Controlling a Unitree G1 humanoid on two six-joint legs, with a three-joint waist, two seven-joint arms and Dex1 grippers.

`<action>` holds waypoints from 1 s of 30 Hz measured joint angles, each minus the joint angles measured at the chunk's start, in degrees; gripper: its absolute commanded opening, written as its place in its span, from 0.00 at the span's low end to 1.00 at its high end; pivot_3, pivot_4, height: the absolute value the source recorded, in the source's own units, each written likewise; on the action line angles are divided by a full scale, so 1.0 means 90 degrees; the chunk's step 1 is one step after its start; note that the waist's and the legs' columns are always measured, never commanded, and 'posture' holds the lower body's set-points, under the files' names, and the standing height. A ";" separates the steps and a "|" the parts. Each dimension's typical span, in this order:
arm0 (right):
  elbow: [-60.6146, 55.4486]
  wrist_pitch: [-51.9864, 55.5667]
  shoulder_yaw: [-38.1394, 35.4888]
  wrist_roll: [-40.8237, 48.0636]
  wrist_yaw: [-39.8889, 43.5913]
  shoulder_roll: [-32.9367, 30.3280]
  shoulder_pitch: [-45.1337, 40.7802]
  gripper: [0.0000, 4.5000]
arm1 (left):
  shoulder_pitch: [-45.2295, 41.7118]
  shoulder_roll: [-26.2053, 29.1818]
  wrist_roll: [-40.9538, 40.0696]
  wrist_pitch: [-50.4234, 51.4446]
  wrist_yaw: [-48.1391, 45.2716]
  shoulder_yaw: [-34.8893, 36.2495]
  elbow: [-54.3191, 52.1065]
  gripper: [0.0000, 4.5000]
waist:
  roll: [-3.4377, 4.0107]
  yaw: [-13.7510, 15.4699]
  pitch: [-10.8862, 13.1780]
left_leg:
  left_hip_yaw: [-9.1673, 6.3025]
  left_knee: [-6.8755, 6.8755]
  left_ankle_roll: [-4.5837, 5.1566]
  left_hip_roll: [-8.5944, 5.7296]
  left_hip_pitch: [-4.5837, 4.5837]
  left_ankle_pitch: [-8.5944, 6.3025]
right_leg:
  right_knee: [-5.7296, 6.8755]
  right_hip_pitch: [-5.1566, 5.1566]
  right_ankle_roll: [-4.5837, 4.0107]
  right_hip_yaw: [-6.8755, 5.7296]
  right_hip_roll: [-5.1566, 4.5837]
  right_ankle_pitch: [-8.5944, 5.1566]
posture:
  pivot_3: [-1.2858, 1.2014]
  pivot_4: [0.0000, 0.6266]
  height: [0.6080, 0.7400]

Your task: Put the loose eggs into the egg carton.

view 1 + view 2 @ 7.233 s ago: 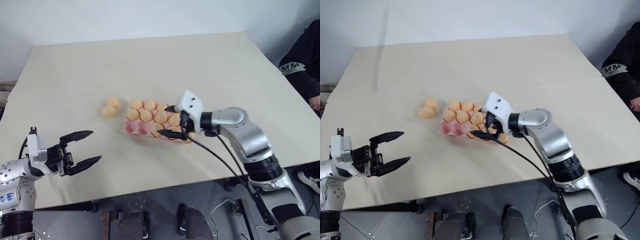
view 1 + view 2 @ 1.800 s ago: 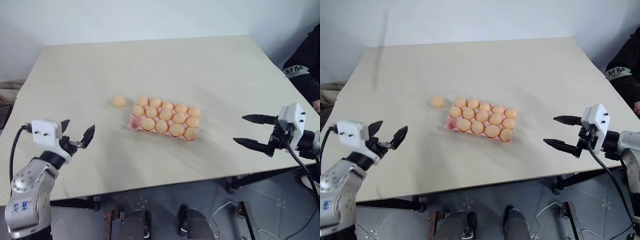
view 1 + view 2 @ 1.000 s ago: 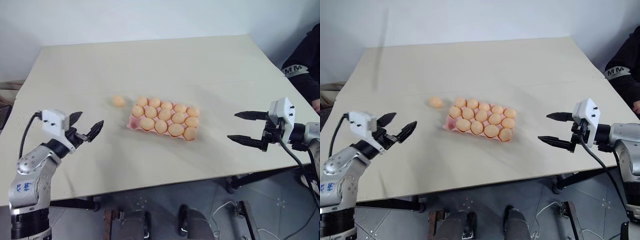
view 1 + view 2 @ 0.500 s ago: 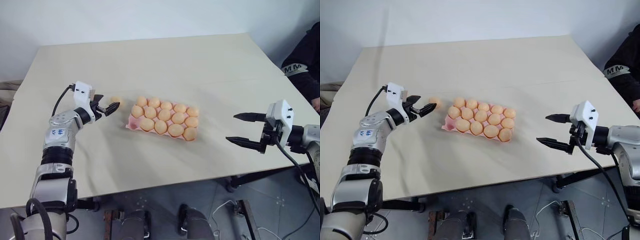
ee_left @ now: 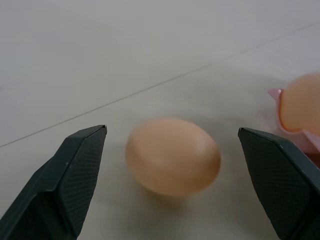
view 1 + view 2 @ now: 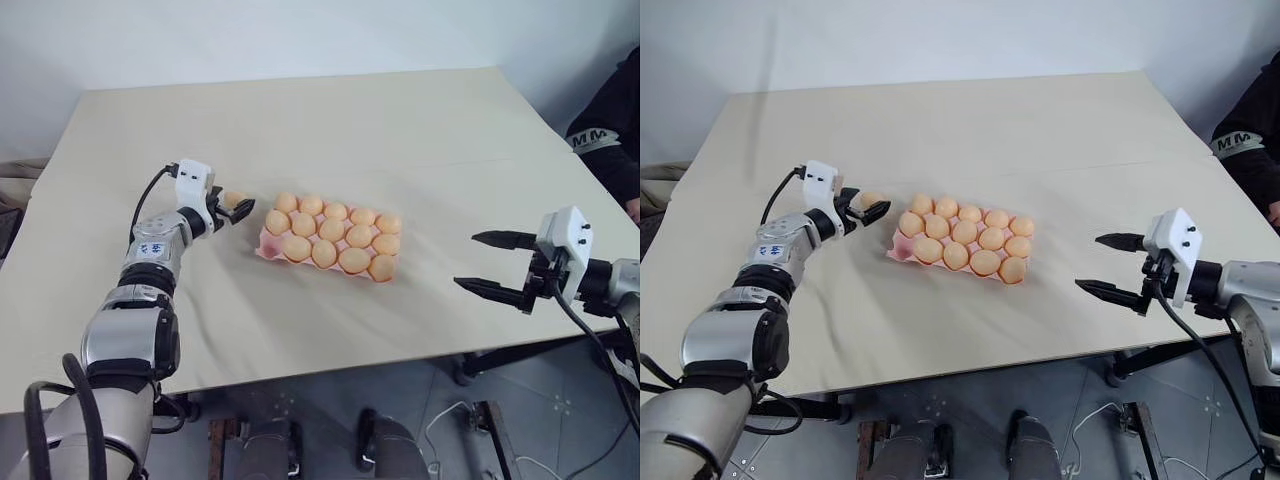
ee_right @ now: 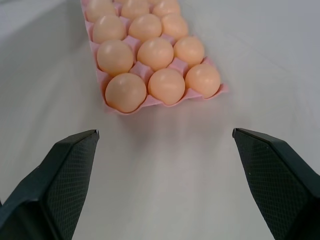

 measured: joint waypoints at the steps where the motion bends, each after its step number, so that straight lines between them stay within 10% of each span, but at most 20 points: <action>1: -0.0020 0.0000 -0.0004 0.0008 -0.0009 0.0000 0.0016 1.00 | -0.0007 -0.0018 0.0016 -0.0003 0.0036 0.0001 0.0018 1.00 | 0.0000 0.0000 0.0000 | 0.0000 0.0000 0.0001 0.0000 0.0000 0.0000 | 0.0000 0.0000 0.0000 0.0000 0.0000 0.0000 | 0.52 0.24 1.00; 6: -0.0059 0.0000 -0.0018 0.0073 -0.0089 0.0000 0.0087 1.00 | -0.0111 -0.0161 0.0077 0.0031 0.0219 0.0027 0.0234 1.00 | -0.0001 -0.0001 0.0000 | 0.0000 0.0000 -0.0002 0.0000 0.0000 -0.0002 | 0.0000 0.0000 0.0002 0.0001 0.0000 0.0001 | 0.52 0.24 1.00; 13: -0.0139 -0.0002 -0.0056 0.0112 -0.0182 0.0000 0.0219 1.00 | -0.0143 -0.0216 0.0176 0.0219 0.0497 0.0119 0.0295 0.55 | -0.0001 -0.0003 0.0000 | 0.0000 0.0000 0.0003 -0.0001 0.0000 0.0001 | 0.0001 0.0001 0.0002 0.0001 0.0000 0.0001 | 0.52 0.24 1.00; 21: -0.0209 -0.0002 -0.0205 0.0115 -0.0238 0.0000 0.0283 1.00 | -0.0144 -0.0177 0.0200 0.0210 0.0170 0.0114 0.0282 0.53 | -0.0001 -0.0003 0.0000 | 0.0001 0.0001 0.0002 -0.0001 0.0000 0.0000 | 0.0001 0.0000 0.0003 0.0001 0.0000 0.0002 | 0.52 0.24 1.00; 30: -0.0303 -0.0003 -0.0238 0.0126 -0.0279 0.0000 0.0451 1.00 | 0.0239 0.0337 -0.0171 0.0942 -0.2572 -0.0051 -0.1932 0.53 | -0.0003 -0.0015 0.0002 | 0.0013 0.0002 0.0009 0.0000 0.0003 0.0003 | 0.0005 -0.0002 0.0002 0.0007 0.0001 0.0001 | 0.52 0.24 1.00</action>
